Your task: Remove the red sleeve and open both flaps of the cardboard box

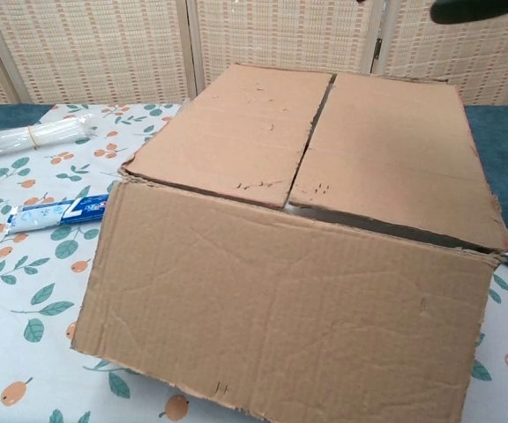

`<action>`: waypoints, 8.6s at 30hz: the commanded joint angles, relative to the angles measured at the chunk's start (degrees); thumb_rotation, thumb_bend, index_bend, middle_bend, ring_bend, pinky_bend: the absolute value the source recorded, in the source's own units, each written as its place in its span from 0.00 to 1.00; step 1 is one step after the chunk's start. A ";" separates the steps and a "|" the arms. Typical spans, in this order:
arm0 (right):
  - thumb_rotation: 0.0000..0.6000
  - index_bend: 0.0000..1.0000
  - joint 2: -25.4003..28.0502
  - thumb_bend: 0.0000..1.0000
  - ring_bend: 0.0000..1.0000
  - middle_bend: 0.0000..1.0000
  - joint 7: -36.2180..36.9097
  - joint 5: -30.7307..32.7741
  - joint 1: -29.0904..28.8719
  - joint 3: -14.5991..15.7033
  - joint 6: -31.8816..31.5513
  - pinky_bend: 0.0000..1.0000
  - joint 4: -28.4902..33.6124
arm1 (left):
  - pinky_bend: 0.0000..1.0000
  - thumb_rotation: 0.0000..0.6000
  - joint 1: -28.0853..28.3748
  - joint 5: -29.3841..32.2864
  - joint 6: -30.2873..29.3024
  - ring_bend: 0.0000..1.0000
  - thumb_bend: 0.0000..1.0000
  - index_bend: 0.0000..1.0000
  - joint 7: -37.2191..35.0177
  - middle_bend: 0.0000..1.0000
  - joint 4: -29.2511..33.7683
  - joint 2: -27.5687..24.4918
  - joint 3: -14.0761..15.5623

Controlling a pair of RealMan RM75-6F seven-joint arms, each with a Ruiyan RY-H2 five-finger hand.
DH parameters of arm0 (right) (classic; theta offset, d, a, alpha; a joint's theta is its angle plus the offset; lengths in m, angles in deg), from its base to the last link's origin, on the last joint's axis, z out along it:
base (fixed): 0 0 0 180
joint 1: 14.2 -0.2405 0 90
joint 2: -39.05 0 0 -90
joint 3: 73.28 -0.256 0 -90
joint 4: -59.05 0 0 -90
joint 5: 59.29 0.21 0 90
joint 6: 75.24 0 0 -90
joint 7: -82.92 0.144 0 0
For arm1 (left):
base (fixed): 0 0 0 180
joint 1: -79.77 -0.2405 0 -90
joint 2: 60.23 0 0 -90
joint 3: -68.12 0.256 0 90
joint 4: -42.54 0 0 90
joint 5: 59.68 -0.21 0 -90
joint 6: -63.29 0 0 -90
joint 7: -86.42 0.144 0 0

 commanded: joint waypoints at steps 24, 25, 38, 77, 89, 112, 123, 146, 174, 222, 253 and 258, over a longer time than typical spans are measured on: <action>0.56 0.54 -20.04 0.51 0.04 0.03 -35.76 23.24 -14.41 -7.29 21.45 0.00 -15.25 | 0.00 1.00 -0.28 -0.41 0.50 0.00 0.25 0.00 -3.16 0.00 -0.35 -0.69 0.09; 0.56 0.54 -20.37 0.51 0.03 0.03 -36.48 23.70 -14.73 -7.21 21.78 0.00 -15.48 | 0.00 1.00 -0.26 -0.41 0.55 0.00 0.25 0.00 -3.22 0.00 -0.38 -0.69 0.08; 0.55 0.56 -24.46 0.51 0.03 0.03 -44.90 28.87 -18.76 -5.80 24.54 0.00 -18.67 | 0.00 1.00 -0.41 -0.61 0.60 0.00 0.25 0.00 -4.46 0.00 -0.56 -0.99 0.08; 0.55 0.58 -16.73 0.53 0.02 0.04 -57.31 41.32 -20.27 -0.90 17.52 0.00 -9.10 | 0.00 1.00 -0.86 -0.76 -0.60 0.00 0.25 0.00 -3.66 0.00 0.05 -1.19 0.04; 0.55 0.58 -7.12 0.53 0.03 0.04 -58.96 41.05 -16.53 -1.51 11.01 0.00 2.01 | 0.00 1.00 -0.52 -0.35 -0.51 0.00 0.25 0.00 -1.46 0.00 0.07 -0.69 0.02; 0.55 0.58 15.31 0.54 0.04 0.04 -61.29 27.56 5.63 3.01 -5.63 0.00 22.96 | 0.00 1.00 0.61 0.48 0.30 0.00 0.25 0.00 2.54 0.00 -0.07 0.51 -0.07; 0.55 0.58 19.25 0.55 0.04 0.04 -57.37 14.07 20.03 7.24 -13.95 0.00 22.98 | 0.00 1.00 1.20 1.32 1.22 0.00 0.25 0.00 4.37 0.00 -0.49 1.32 -0.06; 0.60 0.35 -0.84 0.55 0.00 0.00 -33.82 10.46 31.47 2.29 -26.59 0.00 -5.53 | 0.00 1.00 7.60 -18.05 -7.59 0.00 0.63 0.22 -5.88 0.03 6.51 -4.40 -0.95; 0.60 0.35 -3.57 0.55 0.00 0.00 -0.03 4.38 39.84 -0.21 -41.22 0.00 -25.85 | 0.00 1.00 35.58 -25.35 13.15 0.00 1.00 0.50 -3.84 0.07 12.44 1.23 -3.49; 0.60 0.35 -12.38 0.55 0.00 0.00 35.10 8.32 40.39 -1.34 -34.60 0.00 -55.37 | 0.00 1.00 60.02 -22.47 24.22 0.00 1.00 0.46 -7.00 0.07 -11.72 24.08 -0.84; 0.61 0.35 -11.04 0.55 0.00 0.00 35.92 6.90 41.00 -0.49 -35.26 0.00 -54.42 | 0.00 1.00 59.87 -18.79 21.69 0.00 1.00 0.56 0.96 0.07 -10.83 22.78 -0.41; 0.61 0.35 -10.42 0.55 0.00 0.00 36.46 7.35 41.89 -0.73 -36.45 0.00 -53.65 | 0.00 1.00 59.29 -17.71 20.42 0.00 1.00 0.58 4.69 0.07 -9.90 21.94 -1.18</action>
